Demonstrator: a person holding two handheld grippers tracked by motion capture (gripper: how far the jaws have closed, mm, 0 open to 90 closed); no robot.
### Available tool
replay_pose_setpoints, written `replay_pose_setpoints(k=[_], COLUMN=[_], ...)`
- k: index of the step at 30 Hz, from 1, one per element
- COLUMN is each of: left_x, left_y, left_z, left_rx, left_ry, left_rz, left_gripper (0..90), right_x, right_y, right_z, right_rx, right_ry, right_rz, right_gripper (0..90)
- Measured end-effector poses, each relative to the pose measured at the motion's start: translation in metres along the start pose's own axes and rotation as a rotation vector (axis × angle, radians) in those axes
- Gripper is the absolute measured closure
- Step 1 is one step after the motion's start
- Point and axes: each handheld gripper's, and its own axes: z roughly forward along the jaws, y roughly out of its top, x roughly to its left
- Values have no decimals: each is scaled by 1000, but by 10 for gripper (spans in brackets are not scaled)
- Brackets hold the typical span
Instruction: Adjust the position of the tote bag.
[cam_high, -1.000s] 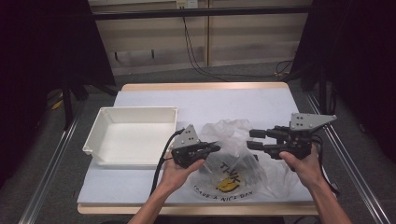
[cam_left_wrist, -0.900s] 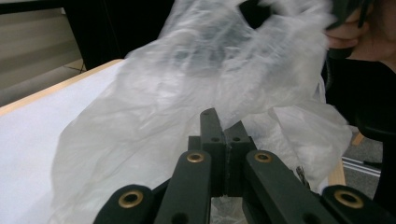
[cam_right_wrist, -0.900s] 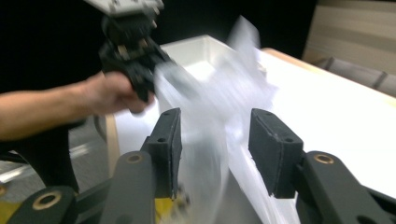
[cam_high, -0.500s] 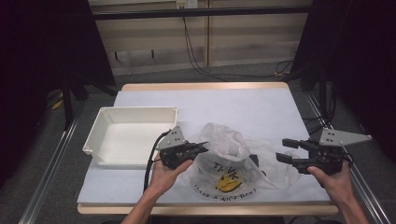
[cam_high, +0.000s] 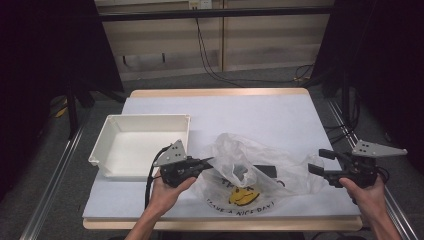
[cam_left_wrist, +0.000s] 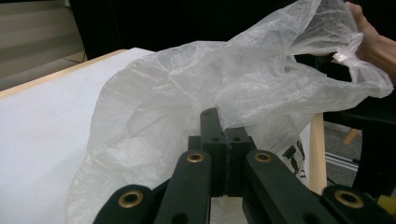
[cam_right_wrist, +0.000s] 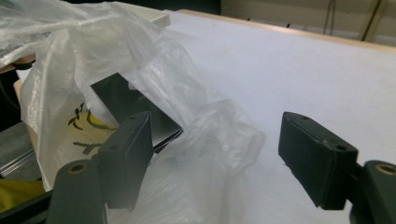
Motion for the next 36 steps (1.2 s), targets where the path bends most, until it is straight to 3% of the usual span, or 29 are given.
replay_pose_setpoints(k=[3, 4, 6, 7, 10, 16, 21, 24, 27, 36], left_x=[0, -1, -2, -2, -3, -2, 3, 4, 3, 5], left_y=[0, 0, 0, 0, -1, -8, -22, -33, -41, -57], left_z=[-4, -7, -11, -14, -25, -52, -68, -72, -70, -59], left_rx=[0, 4, 3, 7, 8, 11, 28, 60, 102, 216], left_ry=[1, 5, 1, 6, 13, 48, 78, 85, 82, 94], left_rz=[2, 8, 15, 18, 18, 3, -36, -46, -51, -84], left_gripper=[900, 900, 900, 900, 900, 900, 900, 900, 900, 900], right_x=[0, 2, 7, 10, 12, 12, 11, 11, 11, 8], right_y=[-2, -2, -1, 0, 10, 25, 32, 25, 13, -8], right_z=[12, 16, 23, 25, 24, 10, -1, -1, 3, 22], right_rx=[31, 44, 69, 75, 37, -25, -75, -59, -5, 94], right_ry=[30, 51, 78, 82, 109, 78, 58, 58, 61, 36], right_rz=[14, 9, -10, -20, -33, -57, -71, -76, -84, -108], right_gripper=[284, 343, 484, 620, 865, 891, 890, 887, 882, 873])
